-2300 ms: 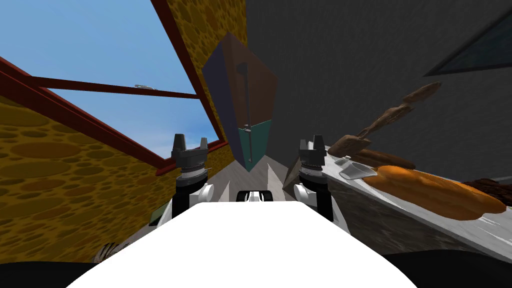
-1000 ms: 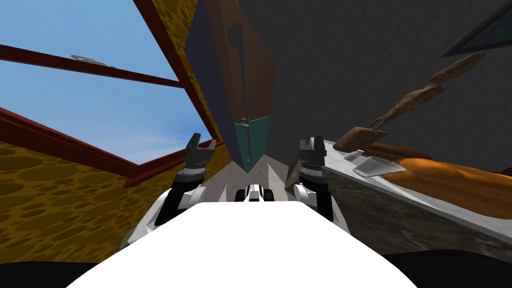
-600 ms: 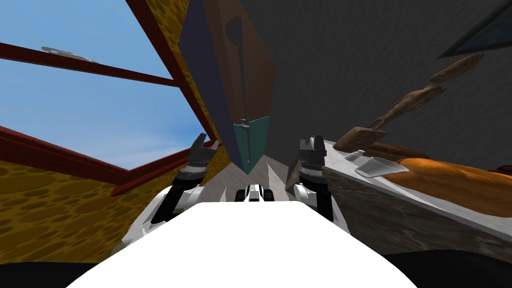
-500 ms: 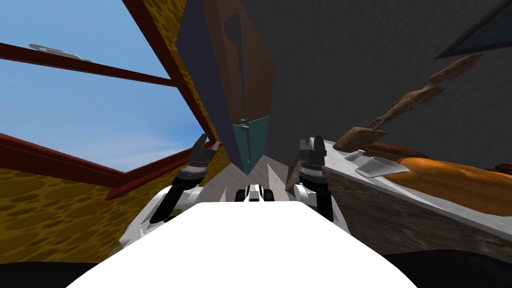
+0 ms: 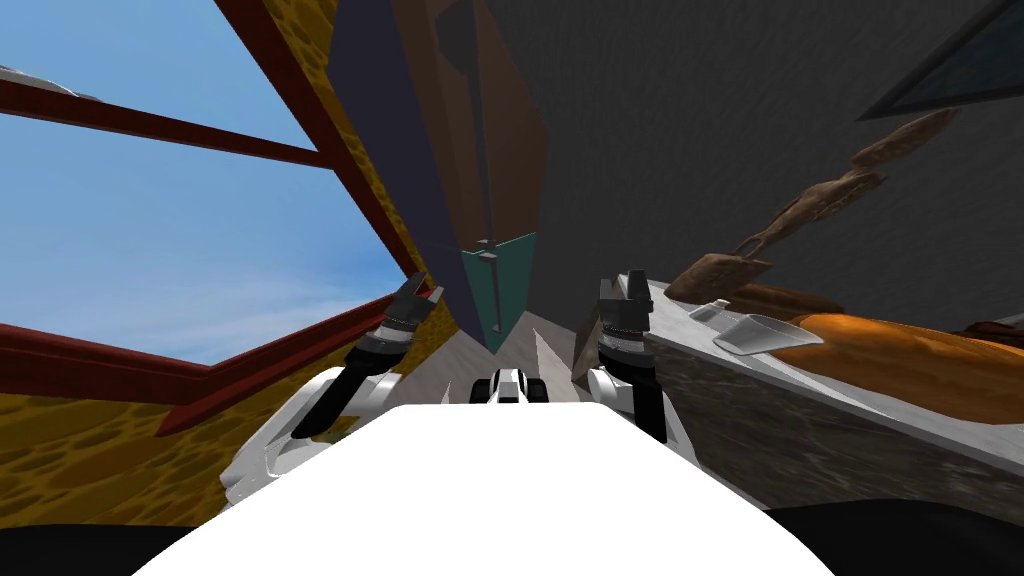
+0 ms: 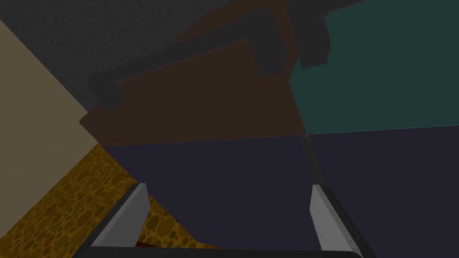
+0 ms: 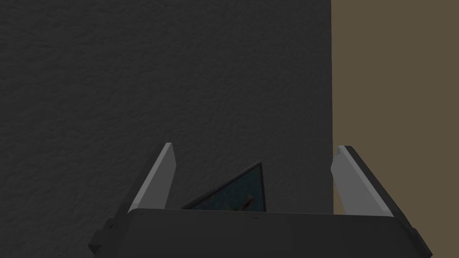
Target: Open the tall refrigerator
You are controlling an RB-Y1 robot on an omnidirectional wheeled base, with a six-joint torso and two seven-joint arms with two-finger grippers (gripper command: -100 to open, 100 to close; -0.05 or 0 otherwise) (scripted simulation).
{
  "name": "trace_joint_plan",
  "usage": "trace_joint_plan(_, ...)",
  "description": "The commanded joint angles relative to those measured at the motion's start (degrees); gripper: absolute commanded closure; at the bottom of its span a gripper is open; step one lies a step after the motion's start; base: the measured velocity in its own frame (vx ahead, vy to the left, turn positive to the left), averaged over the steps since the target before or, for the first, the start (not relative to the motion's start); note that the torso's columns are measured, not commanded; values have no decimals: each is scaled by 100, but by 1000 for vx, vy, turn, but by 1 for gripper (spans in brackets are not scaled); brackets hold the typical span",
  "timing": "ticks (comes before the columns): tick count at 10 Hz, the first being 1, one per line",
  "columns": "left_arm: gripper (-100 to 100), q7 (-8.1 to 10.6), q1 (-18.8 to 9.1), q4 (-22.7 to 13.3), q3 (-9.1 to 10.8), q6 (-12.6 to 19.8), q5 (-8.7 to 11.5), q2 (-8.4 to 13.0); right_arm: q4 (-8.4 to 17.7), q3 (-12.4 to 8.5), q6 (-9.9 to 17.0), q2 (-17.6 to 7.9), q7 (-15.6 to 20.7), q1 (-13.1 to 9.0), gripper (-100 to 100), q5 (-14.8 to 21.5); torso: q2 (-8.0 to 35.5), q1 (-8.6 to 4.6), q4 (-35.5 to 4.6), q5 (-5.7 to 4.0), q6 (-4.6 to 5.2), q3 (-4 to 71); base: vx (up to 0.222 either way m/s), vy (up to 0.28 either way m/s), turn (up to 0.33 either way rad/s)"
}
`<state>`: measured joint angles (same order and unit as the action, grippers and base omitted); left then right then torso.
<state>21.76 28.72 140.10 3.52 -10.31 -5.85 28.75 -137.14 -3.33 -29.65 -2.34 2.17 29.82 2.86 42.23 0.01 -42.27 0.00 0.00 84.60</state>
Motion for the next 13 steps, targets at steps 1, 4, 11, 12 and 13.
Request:
trace_joint_plan(1,-100,126,-14,-29,-14,349,-27,236,0,0,0,0,0,0,0,0,7,-2,-1,0,-2,-4,37,24,-79)
trace_joint_plan(4,-100,364,-26,-85,29,894,-68,681,0,0,0,0,0,0,0,0,-1,-4,0,-1,0,1,67,16,-139)
trace_joint_plan(11,-100,786,-40,-168,151,2010,-218,1440,0,0,0,1,0,0,0,0,2,-4,0,-1,-1,-1,52,-16,-128)
trace_joint_plan(12,-100,786,-40,-168,151,2053,-218,1440,0,1,0,1,0,0,0,0,4,-3,-1,-1,0,-2,38,-18,-44)
trace_joint_plan(13,-100,849,-41,-162,173,2229,-246,1551,0,0,0,1,0,0,0,0,12,3,-3,1,-4,-7,33,-17,-75)
